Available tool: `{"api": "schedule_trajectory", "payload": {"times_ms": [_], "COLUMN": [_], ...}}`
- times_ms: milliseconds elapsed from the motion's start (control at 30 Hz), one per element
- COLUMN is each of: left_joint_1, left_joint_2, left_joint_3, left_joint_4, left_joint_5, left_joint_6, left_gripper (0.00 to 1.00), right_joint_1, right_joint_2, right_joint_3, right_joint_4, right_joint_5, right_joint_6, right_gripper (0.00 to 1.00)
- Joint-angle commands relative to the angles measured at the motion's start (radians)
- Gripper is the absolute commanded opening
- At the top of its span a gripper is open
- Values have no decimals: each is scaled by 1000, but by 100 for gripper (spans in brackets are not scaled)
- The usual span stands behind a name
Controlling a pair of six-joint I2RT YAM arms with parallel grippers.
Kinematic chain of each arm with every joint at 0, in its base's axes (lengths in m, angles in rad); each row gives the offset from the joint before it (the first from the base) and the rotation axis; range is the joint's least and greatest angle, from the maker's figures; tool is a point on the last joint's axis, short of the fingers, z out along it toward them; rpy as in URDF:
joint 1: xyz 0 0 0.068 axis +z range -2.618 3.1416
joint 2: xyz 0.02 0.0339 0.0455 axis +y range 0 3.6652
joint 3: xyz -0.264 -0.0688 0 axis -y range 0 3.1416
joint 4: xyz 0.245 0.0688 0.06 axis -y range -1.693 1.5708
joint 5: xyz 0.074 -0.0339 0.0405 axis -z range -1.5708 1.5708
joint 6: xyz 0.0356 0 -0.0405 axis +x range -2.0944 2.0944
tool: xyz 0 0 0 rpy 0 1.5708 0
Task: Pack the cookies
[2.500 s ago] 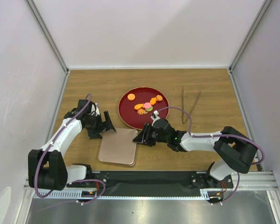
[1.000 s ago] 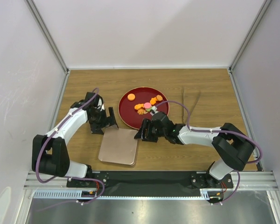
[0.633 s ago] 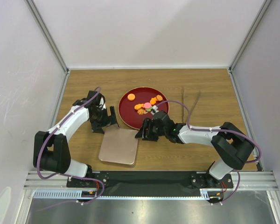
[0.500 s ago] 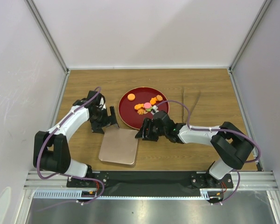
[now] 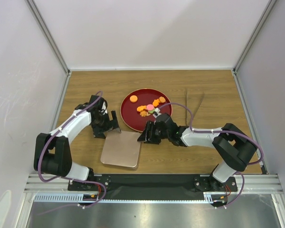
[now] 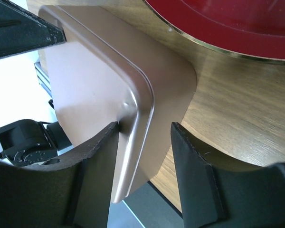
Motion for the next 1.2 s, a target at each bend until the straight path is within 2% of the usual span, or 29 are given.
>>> {"api": "schedule_trajectory", "payload": {"times_ms": [0,400,767,900,1033,1167], "left_joint_1": [-10,-10,-10,-10,-10,-10], "left_joint_2": [-16,-37,-75,-95,-112,-112], "left_joint_3": [-24,-93,-198,-247,-285,-300], "left_joint_4": [32,72,129,165,179,185], "left_joint_5": [-6,-12,-9,-24,-52,-84], "left_joint_6": [-28,-79,-206,-272,-312,-341], "left_gripper": [98,98,98,98,98,98], "right_joint_1": [-4,-5,-5,1,24,79], "right_joint_2": [19,25,6,-32,-63,-84], "right_joint_3": [-25,-74,-110,-113,-88,-62], "right_joint_4": [-4,20,14,-21,-78,-143], "right_joint_5": [-2,-20,-36,-20,-8,12], "right_joint_6": [-31,-33,-48,-88,-161,-228], "right_gripper": [52,47,46,50,59,65]}}
